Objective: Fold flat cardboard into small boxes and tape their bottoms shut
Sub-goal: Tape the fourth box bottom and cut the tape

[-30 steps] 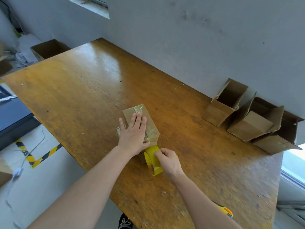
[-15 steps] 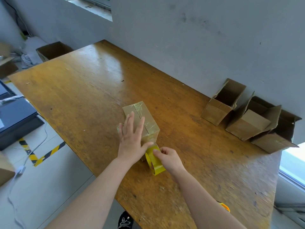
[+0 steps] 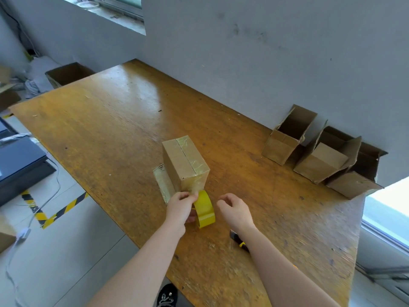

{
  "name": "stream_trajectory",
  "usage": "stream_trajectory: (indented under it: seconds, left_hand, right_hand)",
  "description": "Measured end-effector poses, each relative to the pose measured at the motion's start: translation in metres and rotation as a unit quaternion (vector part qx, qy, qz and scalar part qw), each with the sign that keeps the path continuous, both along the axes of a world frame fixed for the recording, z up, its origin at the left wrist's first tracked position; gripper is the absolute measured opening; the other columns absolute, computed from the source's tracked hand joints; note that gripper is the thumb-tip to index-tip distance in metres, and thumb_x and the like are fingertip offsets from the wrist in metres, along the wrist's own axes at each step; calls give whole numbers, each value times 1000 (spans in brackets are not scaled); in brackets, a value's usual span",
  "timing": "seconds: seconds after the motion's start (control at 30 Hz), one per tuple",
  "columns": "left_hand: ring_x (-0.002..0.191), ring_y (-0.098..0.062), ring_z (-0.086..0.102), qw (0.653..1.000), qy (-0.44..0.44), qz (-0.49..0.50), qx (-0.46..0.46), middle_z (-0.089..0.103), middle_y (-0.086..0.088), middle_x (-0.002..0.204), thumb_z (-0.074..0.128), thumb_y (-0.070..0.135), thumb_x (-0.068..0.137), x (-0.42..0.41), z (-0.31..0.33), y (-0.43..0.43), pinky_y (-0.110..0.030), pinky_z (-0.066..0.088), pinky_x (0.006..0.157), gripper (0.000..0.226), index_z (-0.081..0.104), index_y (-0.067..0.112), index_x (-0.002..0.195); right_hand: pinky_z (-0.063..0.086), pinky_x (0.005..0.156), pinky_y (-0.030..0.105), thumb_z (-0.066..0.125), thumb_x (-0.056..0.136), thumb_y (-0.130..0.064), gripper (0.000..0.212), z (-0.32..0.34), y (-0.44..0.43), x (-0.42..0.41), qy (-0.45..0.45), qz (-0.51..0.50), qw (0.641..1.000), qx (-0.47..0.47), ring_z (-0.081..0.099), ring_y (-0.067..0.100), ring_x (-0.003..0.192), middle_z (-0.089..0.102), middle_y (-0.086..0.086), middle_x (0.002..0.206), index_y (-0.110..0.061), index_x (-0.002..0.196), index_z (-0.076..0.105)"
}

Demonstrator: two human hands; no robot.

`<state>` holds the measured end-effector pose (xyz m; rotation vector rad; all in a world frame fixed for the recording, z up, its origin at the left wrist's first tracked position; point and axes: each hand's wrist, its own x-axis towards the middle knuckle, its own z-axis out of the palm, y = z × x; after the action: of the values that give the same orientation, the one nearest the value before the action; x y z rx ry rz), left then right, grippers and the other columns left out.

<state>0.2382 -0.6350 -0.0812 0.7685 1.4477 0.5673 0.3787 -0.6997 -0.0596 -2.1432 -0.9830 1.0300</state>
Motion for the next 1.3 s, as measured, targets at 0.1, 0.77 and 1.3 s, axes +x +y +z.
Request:
stream_trajectory:
  seconds: [0.1,0.77,1.3]
  left_hand:
    - [97,-30,63,998,-42,36,-15,64,-11,107,67,28,89,-1,-3,2,-39,55,66,13,61,21,97]
    - [102,-30,61,997,-44,58,-13,60,-11,112,64,23,92,12,-6,-1,-51,54,88,23,53,17,111]
    - [95,-29,64,996,-51,70,-23,64,-10,104,65,16,89,7,-8,2,-50,56,84,13,57,20,98]
  right_hand:
    - [49,63,34,56,79,-57,36,-6,-22,23,-85,-31,991,-101,57,14,74,62,-4,83,-22,87,54]
    - [46,76,29,74,83,-30,21,6,-22,28,-46,-42,993,100,57,18,94,63,-3,102,-23,101,65]
    - [49,84,37,44,99,-45,31,53,48,3,-367,357,855,-83,59,20,96,62,-2,105,-28,118,62]
